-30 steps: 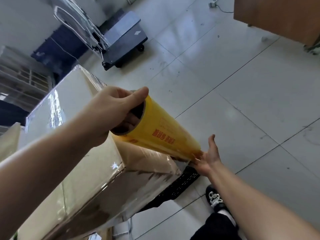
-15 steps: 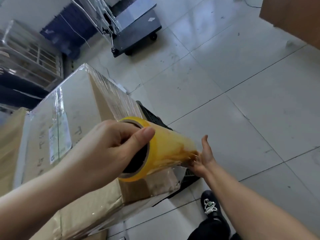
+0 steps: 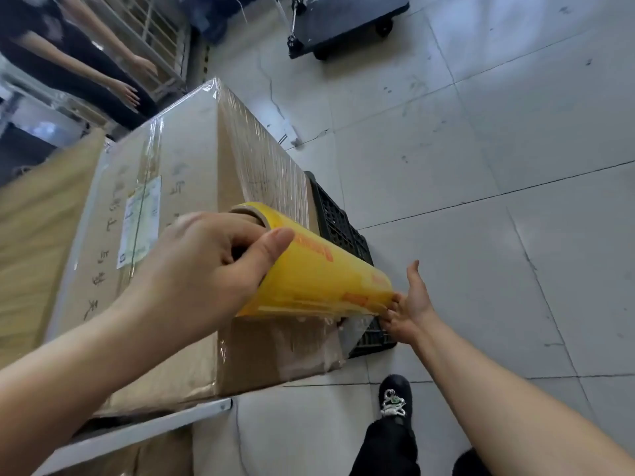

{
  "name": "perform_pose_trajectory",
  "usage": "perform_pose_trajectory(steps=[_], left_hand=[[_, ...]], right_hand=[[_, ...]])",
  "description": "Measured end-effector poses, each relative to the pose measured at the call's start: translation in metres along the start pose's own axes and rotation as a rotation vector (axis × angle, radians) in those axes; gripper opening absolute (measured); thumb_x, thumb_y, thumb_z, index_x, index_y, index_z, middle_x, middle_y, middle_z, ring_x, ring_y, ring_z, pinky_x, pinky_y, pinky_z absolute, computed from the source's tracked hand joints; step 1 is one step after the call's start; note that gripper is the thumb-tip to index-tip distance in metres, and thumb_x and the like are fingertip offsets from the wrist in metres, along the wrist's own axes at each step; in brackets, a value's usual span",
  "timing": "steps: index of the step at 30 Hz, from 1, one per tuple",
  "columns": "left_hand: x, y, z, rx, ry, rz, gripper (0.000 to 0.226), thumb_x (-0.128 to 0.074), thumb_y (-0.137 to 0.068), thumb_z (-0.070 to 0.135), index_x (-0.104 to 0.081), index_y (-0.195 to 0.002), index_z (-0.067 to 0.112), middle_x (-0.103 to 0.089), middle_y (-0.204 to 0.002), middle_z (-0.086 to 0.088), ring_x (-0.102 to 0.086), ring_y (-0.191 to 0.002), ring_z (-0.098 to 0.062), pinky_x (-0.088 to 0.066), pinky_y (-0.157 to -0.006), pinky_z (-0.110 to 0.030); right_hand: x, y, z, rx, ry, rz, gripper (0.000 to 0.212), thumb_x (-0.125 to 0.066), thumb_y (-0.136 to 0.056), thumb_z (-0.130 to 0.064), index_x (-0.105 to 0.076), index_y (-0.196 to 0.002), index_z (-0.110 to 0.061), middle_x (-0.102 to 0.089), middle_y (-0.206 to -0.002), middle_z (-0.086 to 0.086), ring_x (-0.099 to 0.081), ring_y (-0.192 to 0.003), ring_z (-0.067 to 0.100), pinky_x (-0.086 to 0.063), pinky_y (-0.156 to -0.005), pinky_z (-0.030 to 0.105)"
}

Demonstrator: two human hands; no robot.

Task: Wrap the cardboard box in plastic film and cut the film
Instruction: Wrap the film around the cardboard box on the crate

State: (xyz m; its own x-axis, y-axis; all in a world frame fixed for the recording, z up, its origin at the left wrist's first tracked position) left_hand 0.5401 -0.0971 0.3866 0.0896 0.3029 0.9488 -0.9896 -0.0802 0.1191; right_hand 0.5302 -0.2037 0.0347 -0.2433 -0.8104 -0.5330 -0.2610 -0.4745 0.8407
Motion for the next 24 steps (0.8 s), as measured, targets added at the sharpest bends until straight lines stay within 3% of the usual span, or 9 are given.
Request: perform_pose_trajectory(steps=[4,8,10,11,13,16,18,21,24], left_hand=[[0.002,-0.006,-0.019,0.223,0.243,0.07,0.059,-0.059,-0.072,0.06,-0.067,-0.073,0.001,-0.052,-0.066,-0.033,-0.052,-0.058,-0.041,-0.05,-0.06,-0.053],[0.006,-0.008,-0.01,0.225,0.267,0.145,0.053,-0.058,-0.072,0.056,-0.063,-0.08,0.004,-0.058,-0.068,-0.027,-0.055,-0.064,-0.041,-0.052,-0.071,-0.06],[0.007,-0.011,-0.003,0.216,0.266,0.133,0.043,-0.056,-0.072,0.053,-0.064,-0.086,0.013,-0.061,-0.073,-0.013,-0.057,-0.069,-0.033,-0.052,-0.076,-0.06],[0.007,-0.013,0.0,0.223,0.274,0.129,0.033,-0.06,-0.072,0.049,-0.066,-0.084,0.02,-0.065,-0.076,-0.017,-0.06,-0.073,-0.036,-0.051,-0.078,-0.059],[0.006,-0.02,-0.002,0.301,0.39,0.132,0.005,-0.071,-0.072,0.033,-0.074,-0.068,0.033,-0.07,-0.083,-0.021,-0.064,-0.076,-0.029,-0.054,-0.082,-0.051],[0.001,-0.028,0.0,0.454,0.647,0.015,0.01,-0.07,-0.073,0.03,-0.079,-0.07,0.025,-0.076,-0.084,-0.012,-0.07,-0.079,-0.019,-0.054,-0.078,-0.032],[0.0,-0.033,0.0,0.501,0.682,-0.04,0.034,-0.06,-0.068,0.042,-0.077,-0.077,0.014,-0.078,-0.085,-0.008,-0.074,-0.083,-0.019,-0.052,-0.084,-0.035],[0.005,-0.037,-0.014,0.589,0.643,0.07,0.047,-0.056,-0.072,0.048,-0.072,-0.081,0.005,-0.075,-0.086,-0.017,-0.072,-0.084,-0.03,-0.053,-0.091,-0.045],[0.009,-0.039,-0.026,0.659,0.633,0.179,0.036,-0.053,-0.09,0.04,-0.071,-0.075,0.013,-0.073,-0.069,-0.004,-0.069,-0.067,-0.017,-0.054,-0.076,-0.036]], right_hand=[[-0.003,-0.002,-0.008,-0.035,0.081,-0.022,0.1,-0.028,-0.076,-0.086,-0.054,-0.122,-0.001,-0.064,-0.105,0.014,-0.06,-0.101,0.027,-0.046,-0.074,0.034],[-0.009,-0.003,-0.02,-0.021,0.085,-0.048,0.101,-0.027,-0.078,-0.084,-0.056,-0.124,0.001,-0.065,-0.111,0.015,-0.06,-0.104,0.026,-0.04,-0.101,0.032],[-0.014,-0.002,-0.026,-0.02,0.1,-0.055,0.099,-0.027,-0.079,-0.083,-0.058,-0.123,0.0,-0.066,-0.103,0.013,-0.064,-0.088,0.023,-0.049,-0.083,0.029],[-0.015,-0.002,-0.027,-0.028,0.094,-0.051,0.097,-0.028,-0.078,-0.084,-0.06,-0.12,-0.001,-0.067,-0.097,0.011,-0.063,-0.078,0.02,-0.048,-0.069,0.026],[-0.016,-0.004,-0.03,-0.039,0.078,-0.048,0.094,-0.031,-0.077,-0.084,-0.061,-0.116,-0.004,-0.069,-0.092,0.01,-0.064,-0.077,0.019,-0.045,-0.063,0.026],[-0.018,-0.009,-0.032,-0.047,0.077,-0.06,0.094,-0.034,-0.075,-0.085,-0.063,-0.114,-0.005,-0.071,-0.086,0.01,-0.065,-0.082,0.02,-0.047,-0.076,0.026],[-0.019,-0.014,-0.033,-0.053,0.086,-0.068,0.094,-0.034,-0.074,-0.086,-0.064,-0.111,-0.006,-0.072,-0.091,0.01,-0.065,-0.094,0.021,-0.042,-0.102,0.033],[-0.023,-0.017,-0.034,-0.066,0.109,-0.093,0.094,-0.032,-0.074,-0.087,-0.061,-0.114,-0.006,-0.068,-0.106,0.012,-0.061,-0.107,0.024,-0.031,-0.113,0.039],[-0.027,-0.021,-0.042,-0.074,0.159,-0.099,0.099,-0.03,-0.073,-0.088,-0.057,-0.122,-0.006,-0.065,-0.114,0.013,-0.055,-0.118,0.026,-0.02,-0.117,0.045]])
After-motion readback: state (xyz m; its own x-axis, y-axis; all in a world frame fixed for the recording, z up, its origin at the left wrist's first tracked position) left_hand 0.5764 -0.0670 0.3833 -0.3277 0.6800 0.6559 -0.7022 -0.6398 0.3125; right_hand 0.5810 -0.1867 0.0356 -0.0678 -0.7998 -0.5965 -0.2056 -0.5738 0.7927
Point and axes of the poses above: each hand's wrist, its own y-axis away from the middle knuckle, its own x-axis out of the back of the hand, z = x × y, the point moved 7 cm from there along -y, towards the middle knuckle
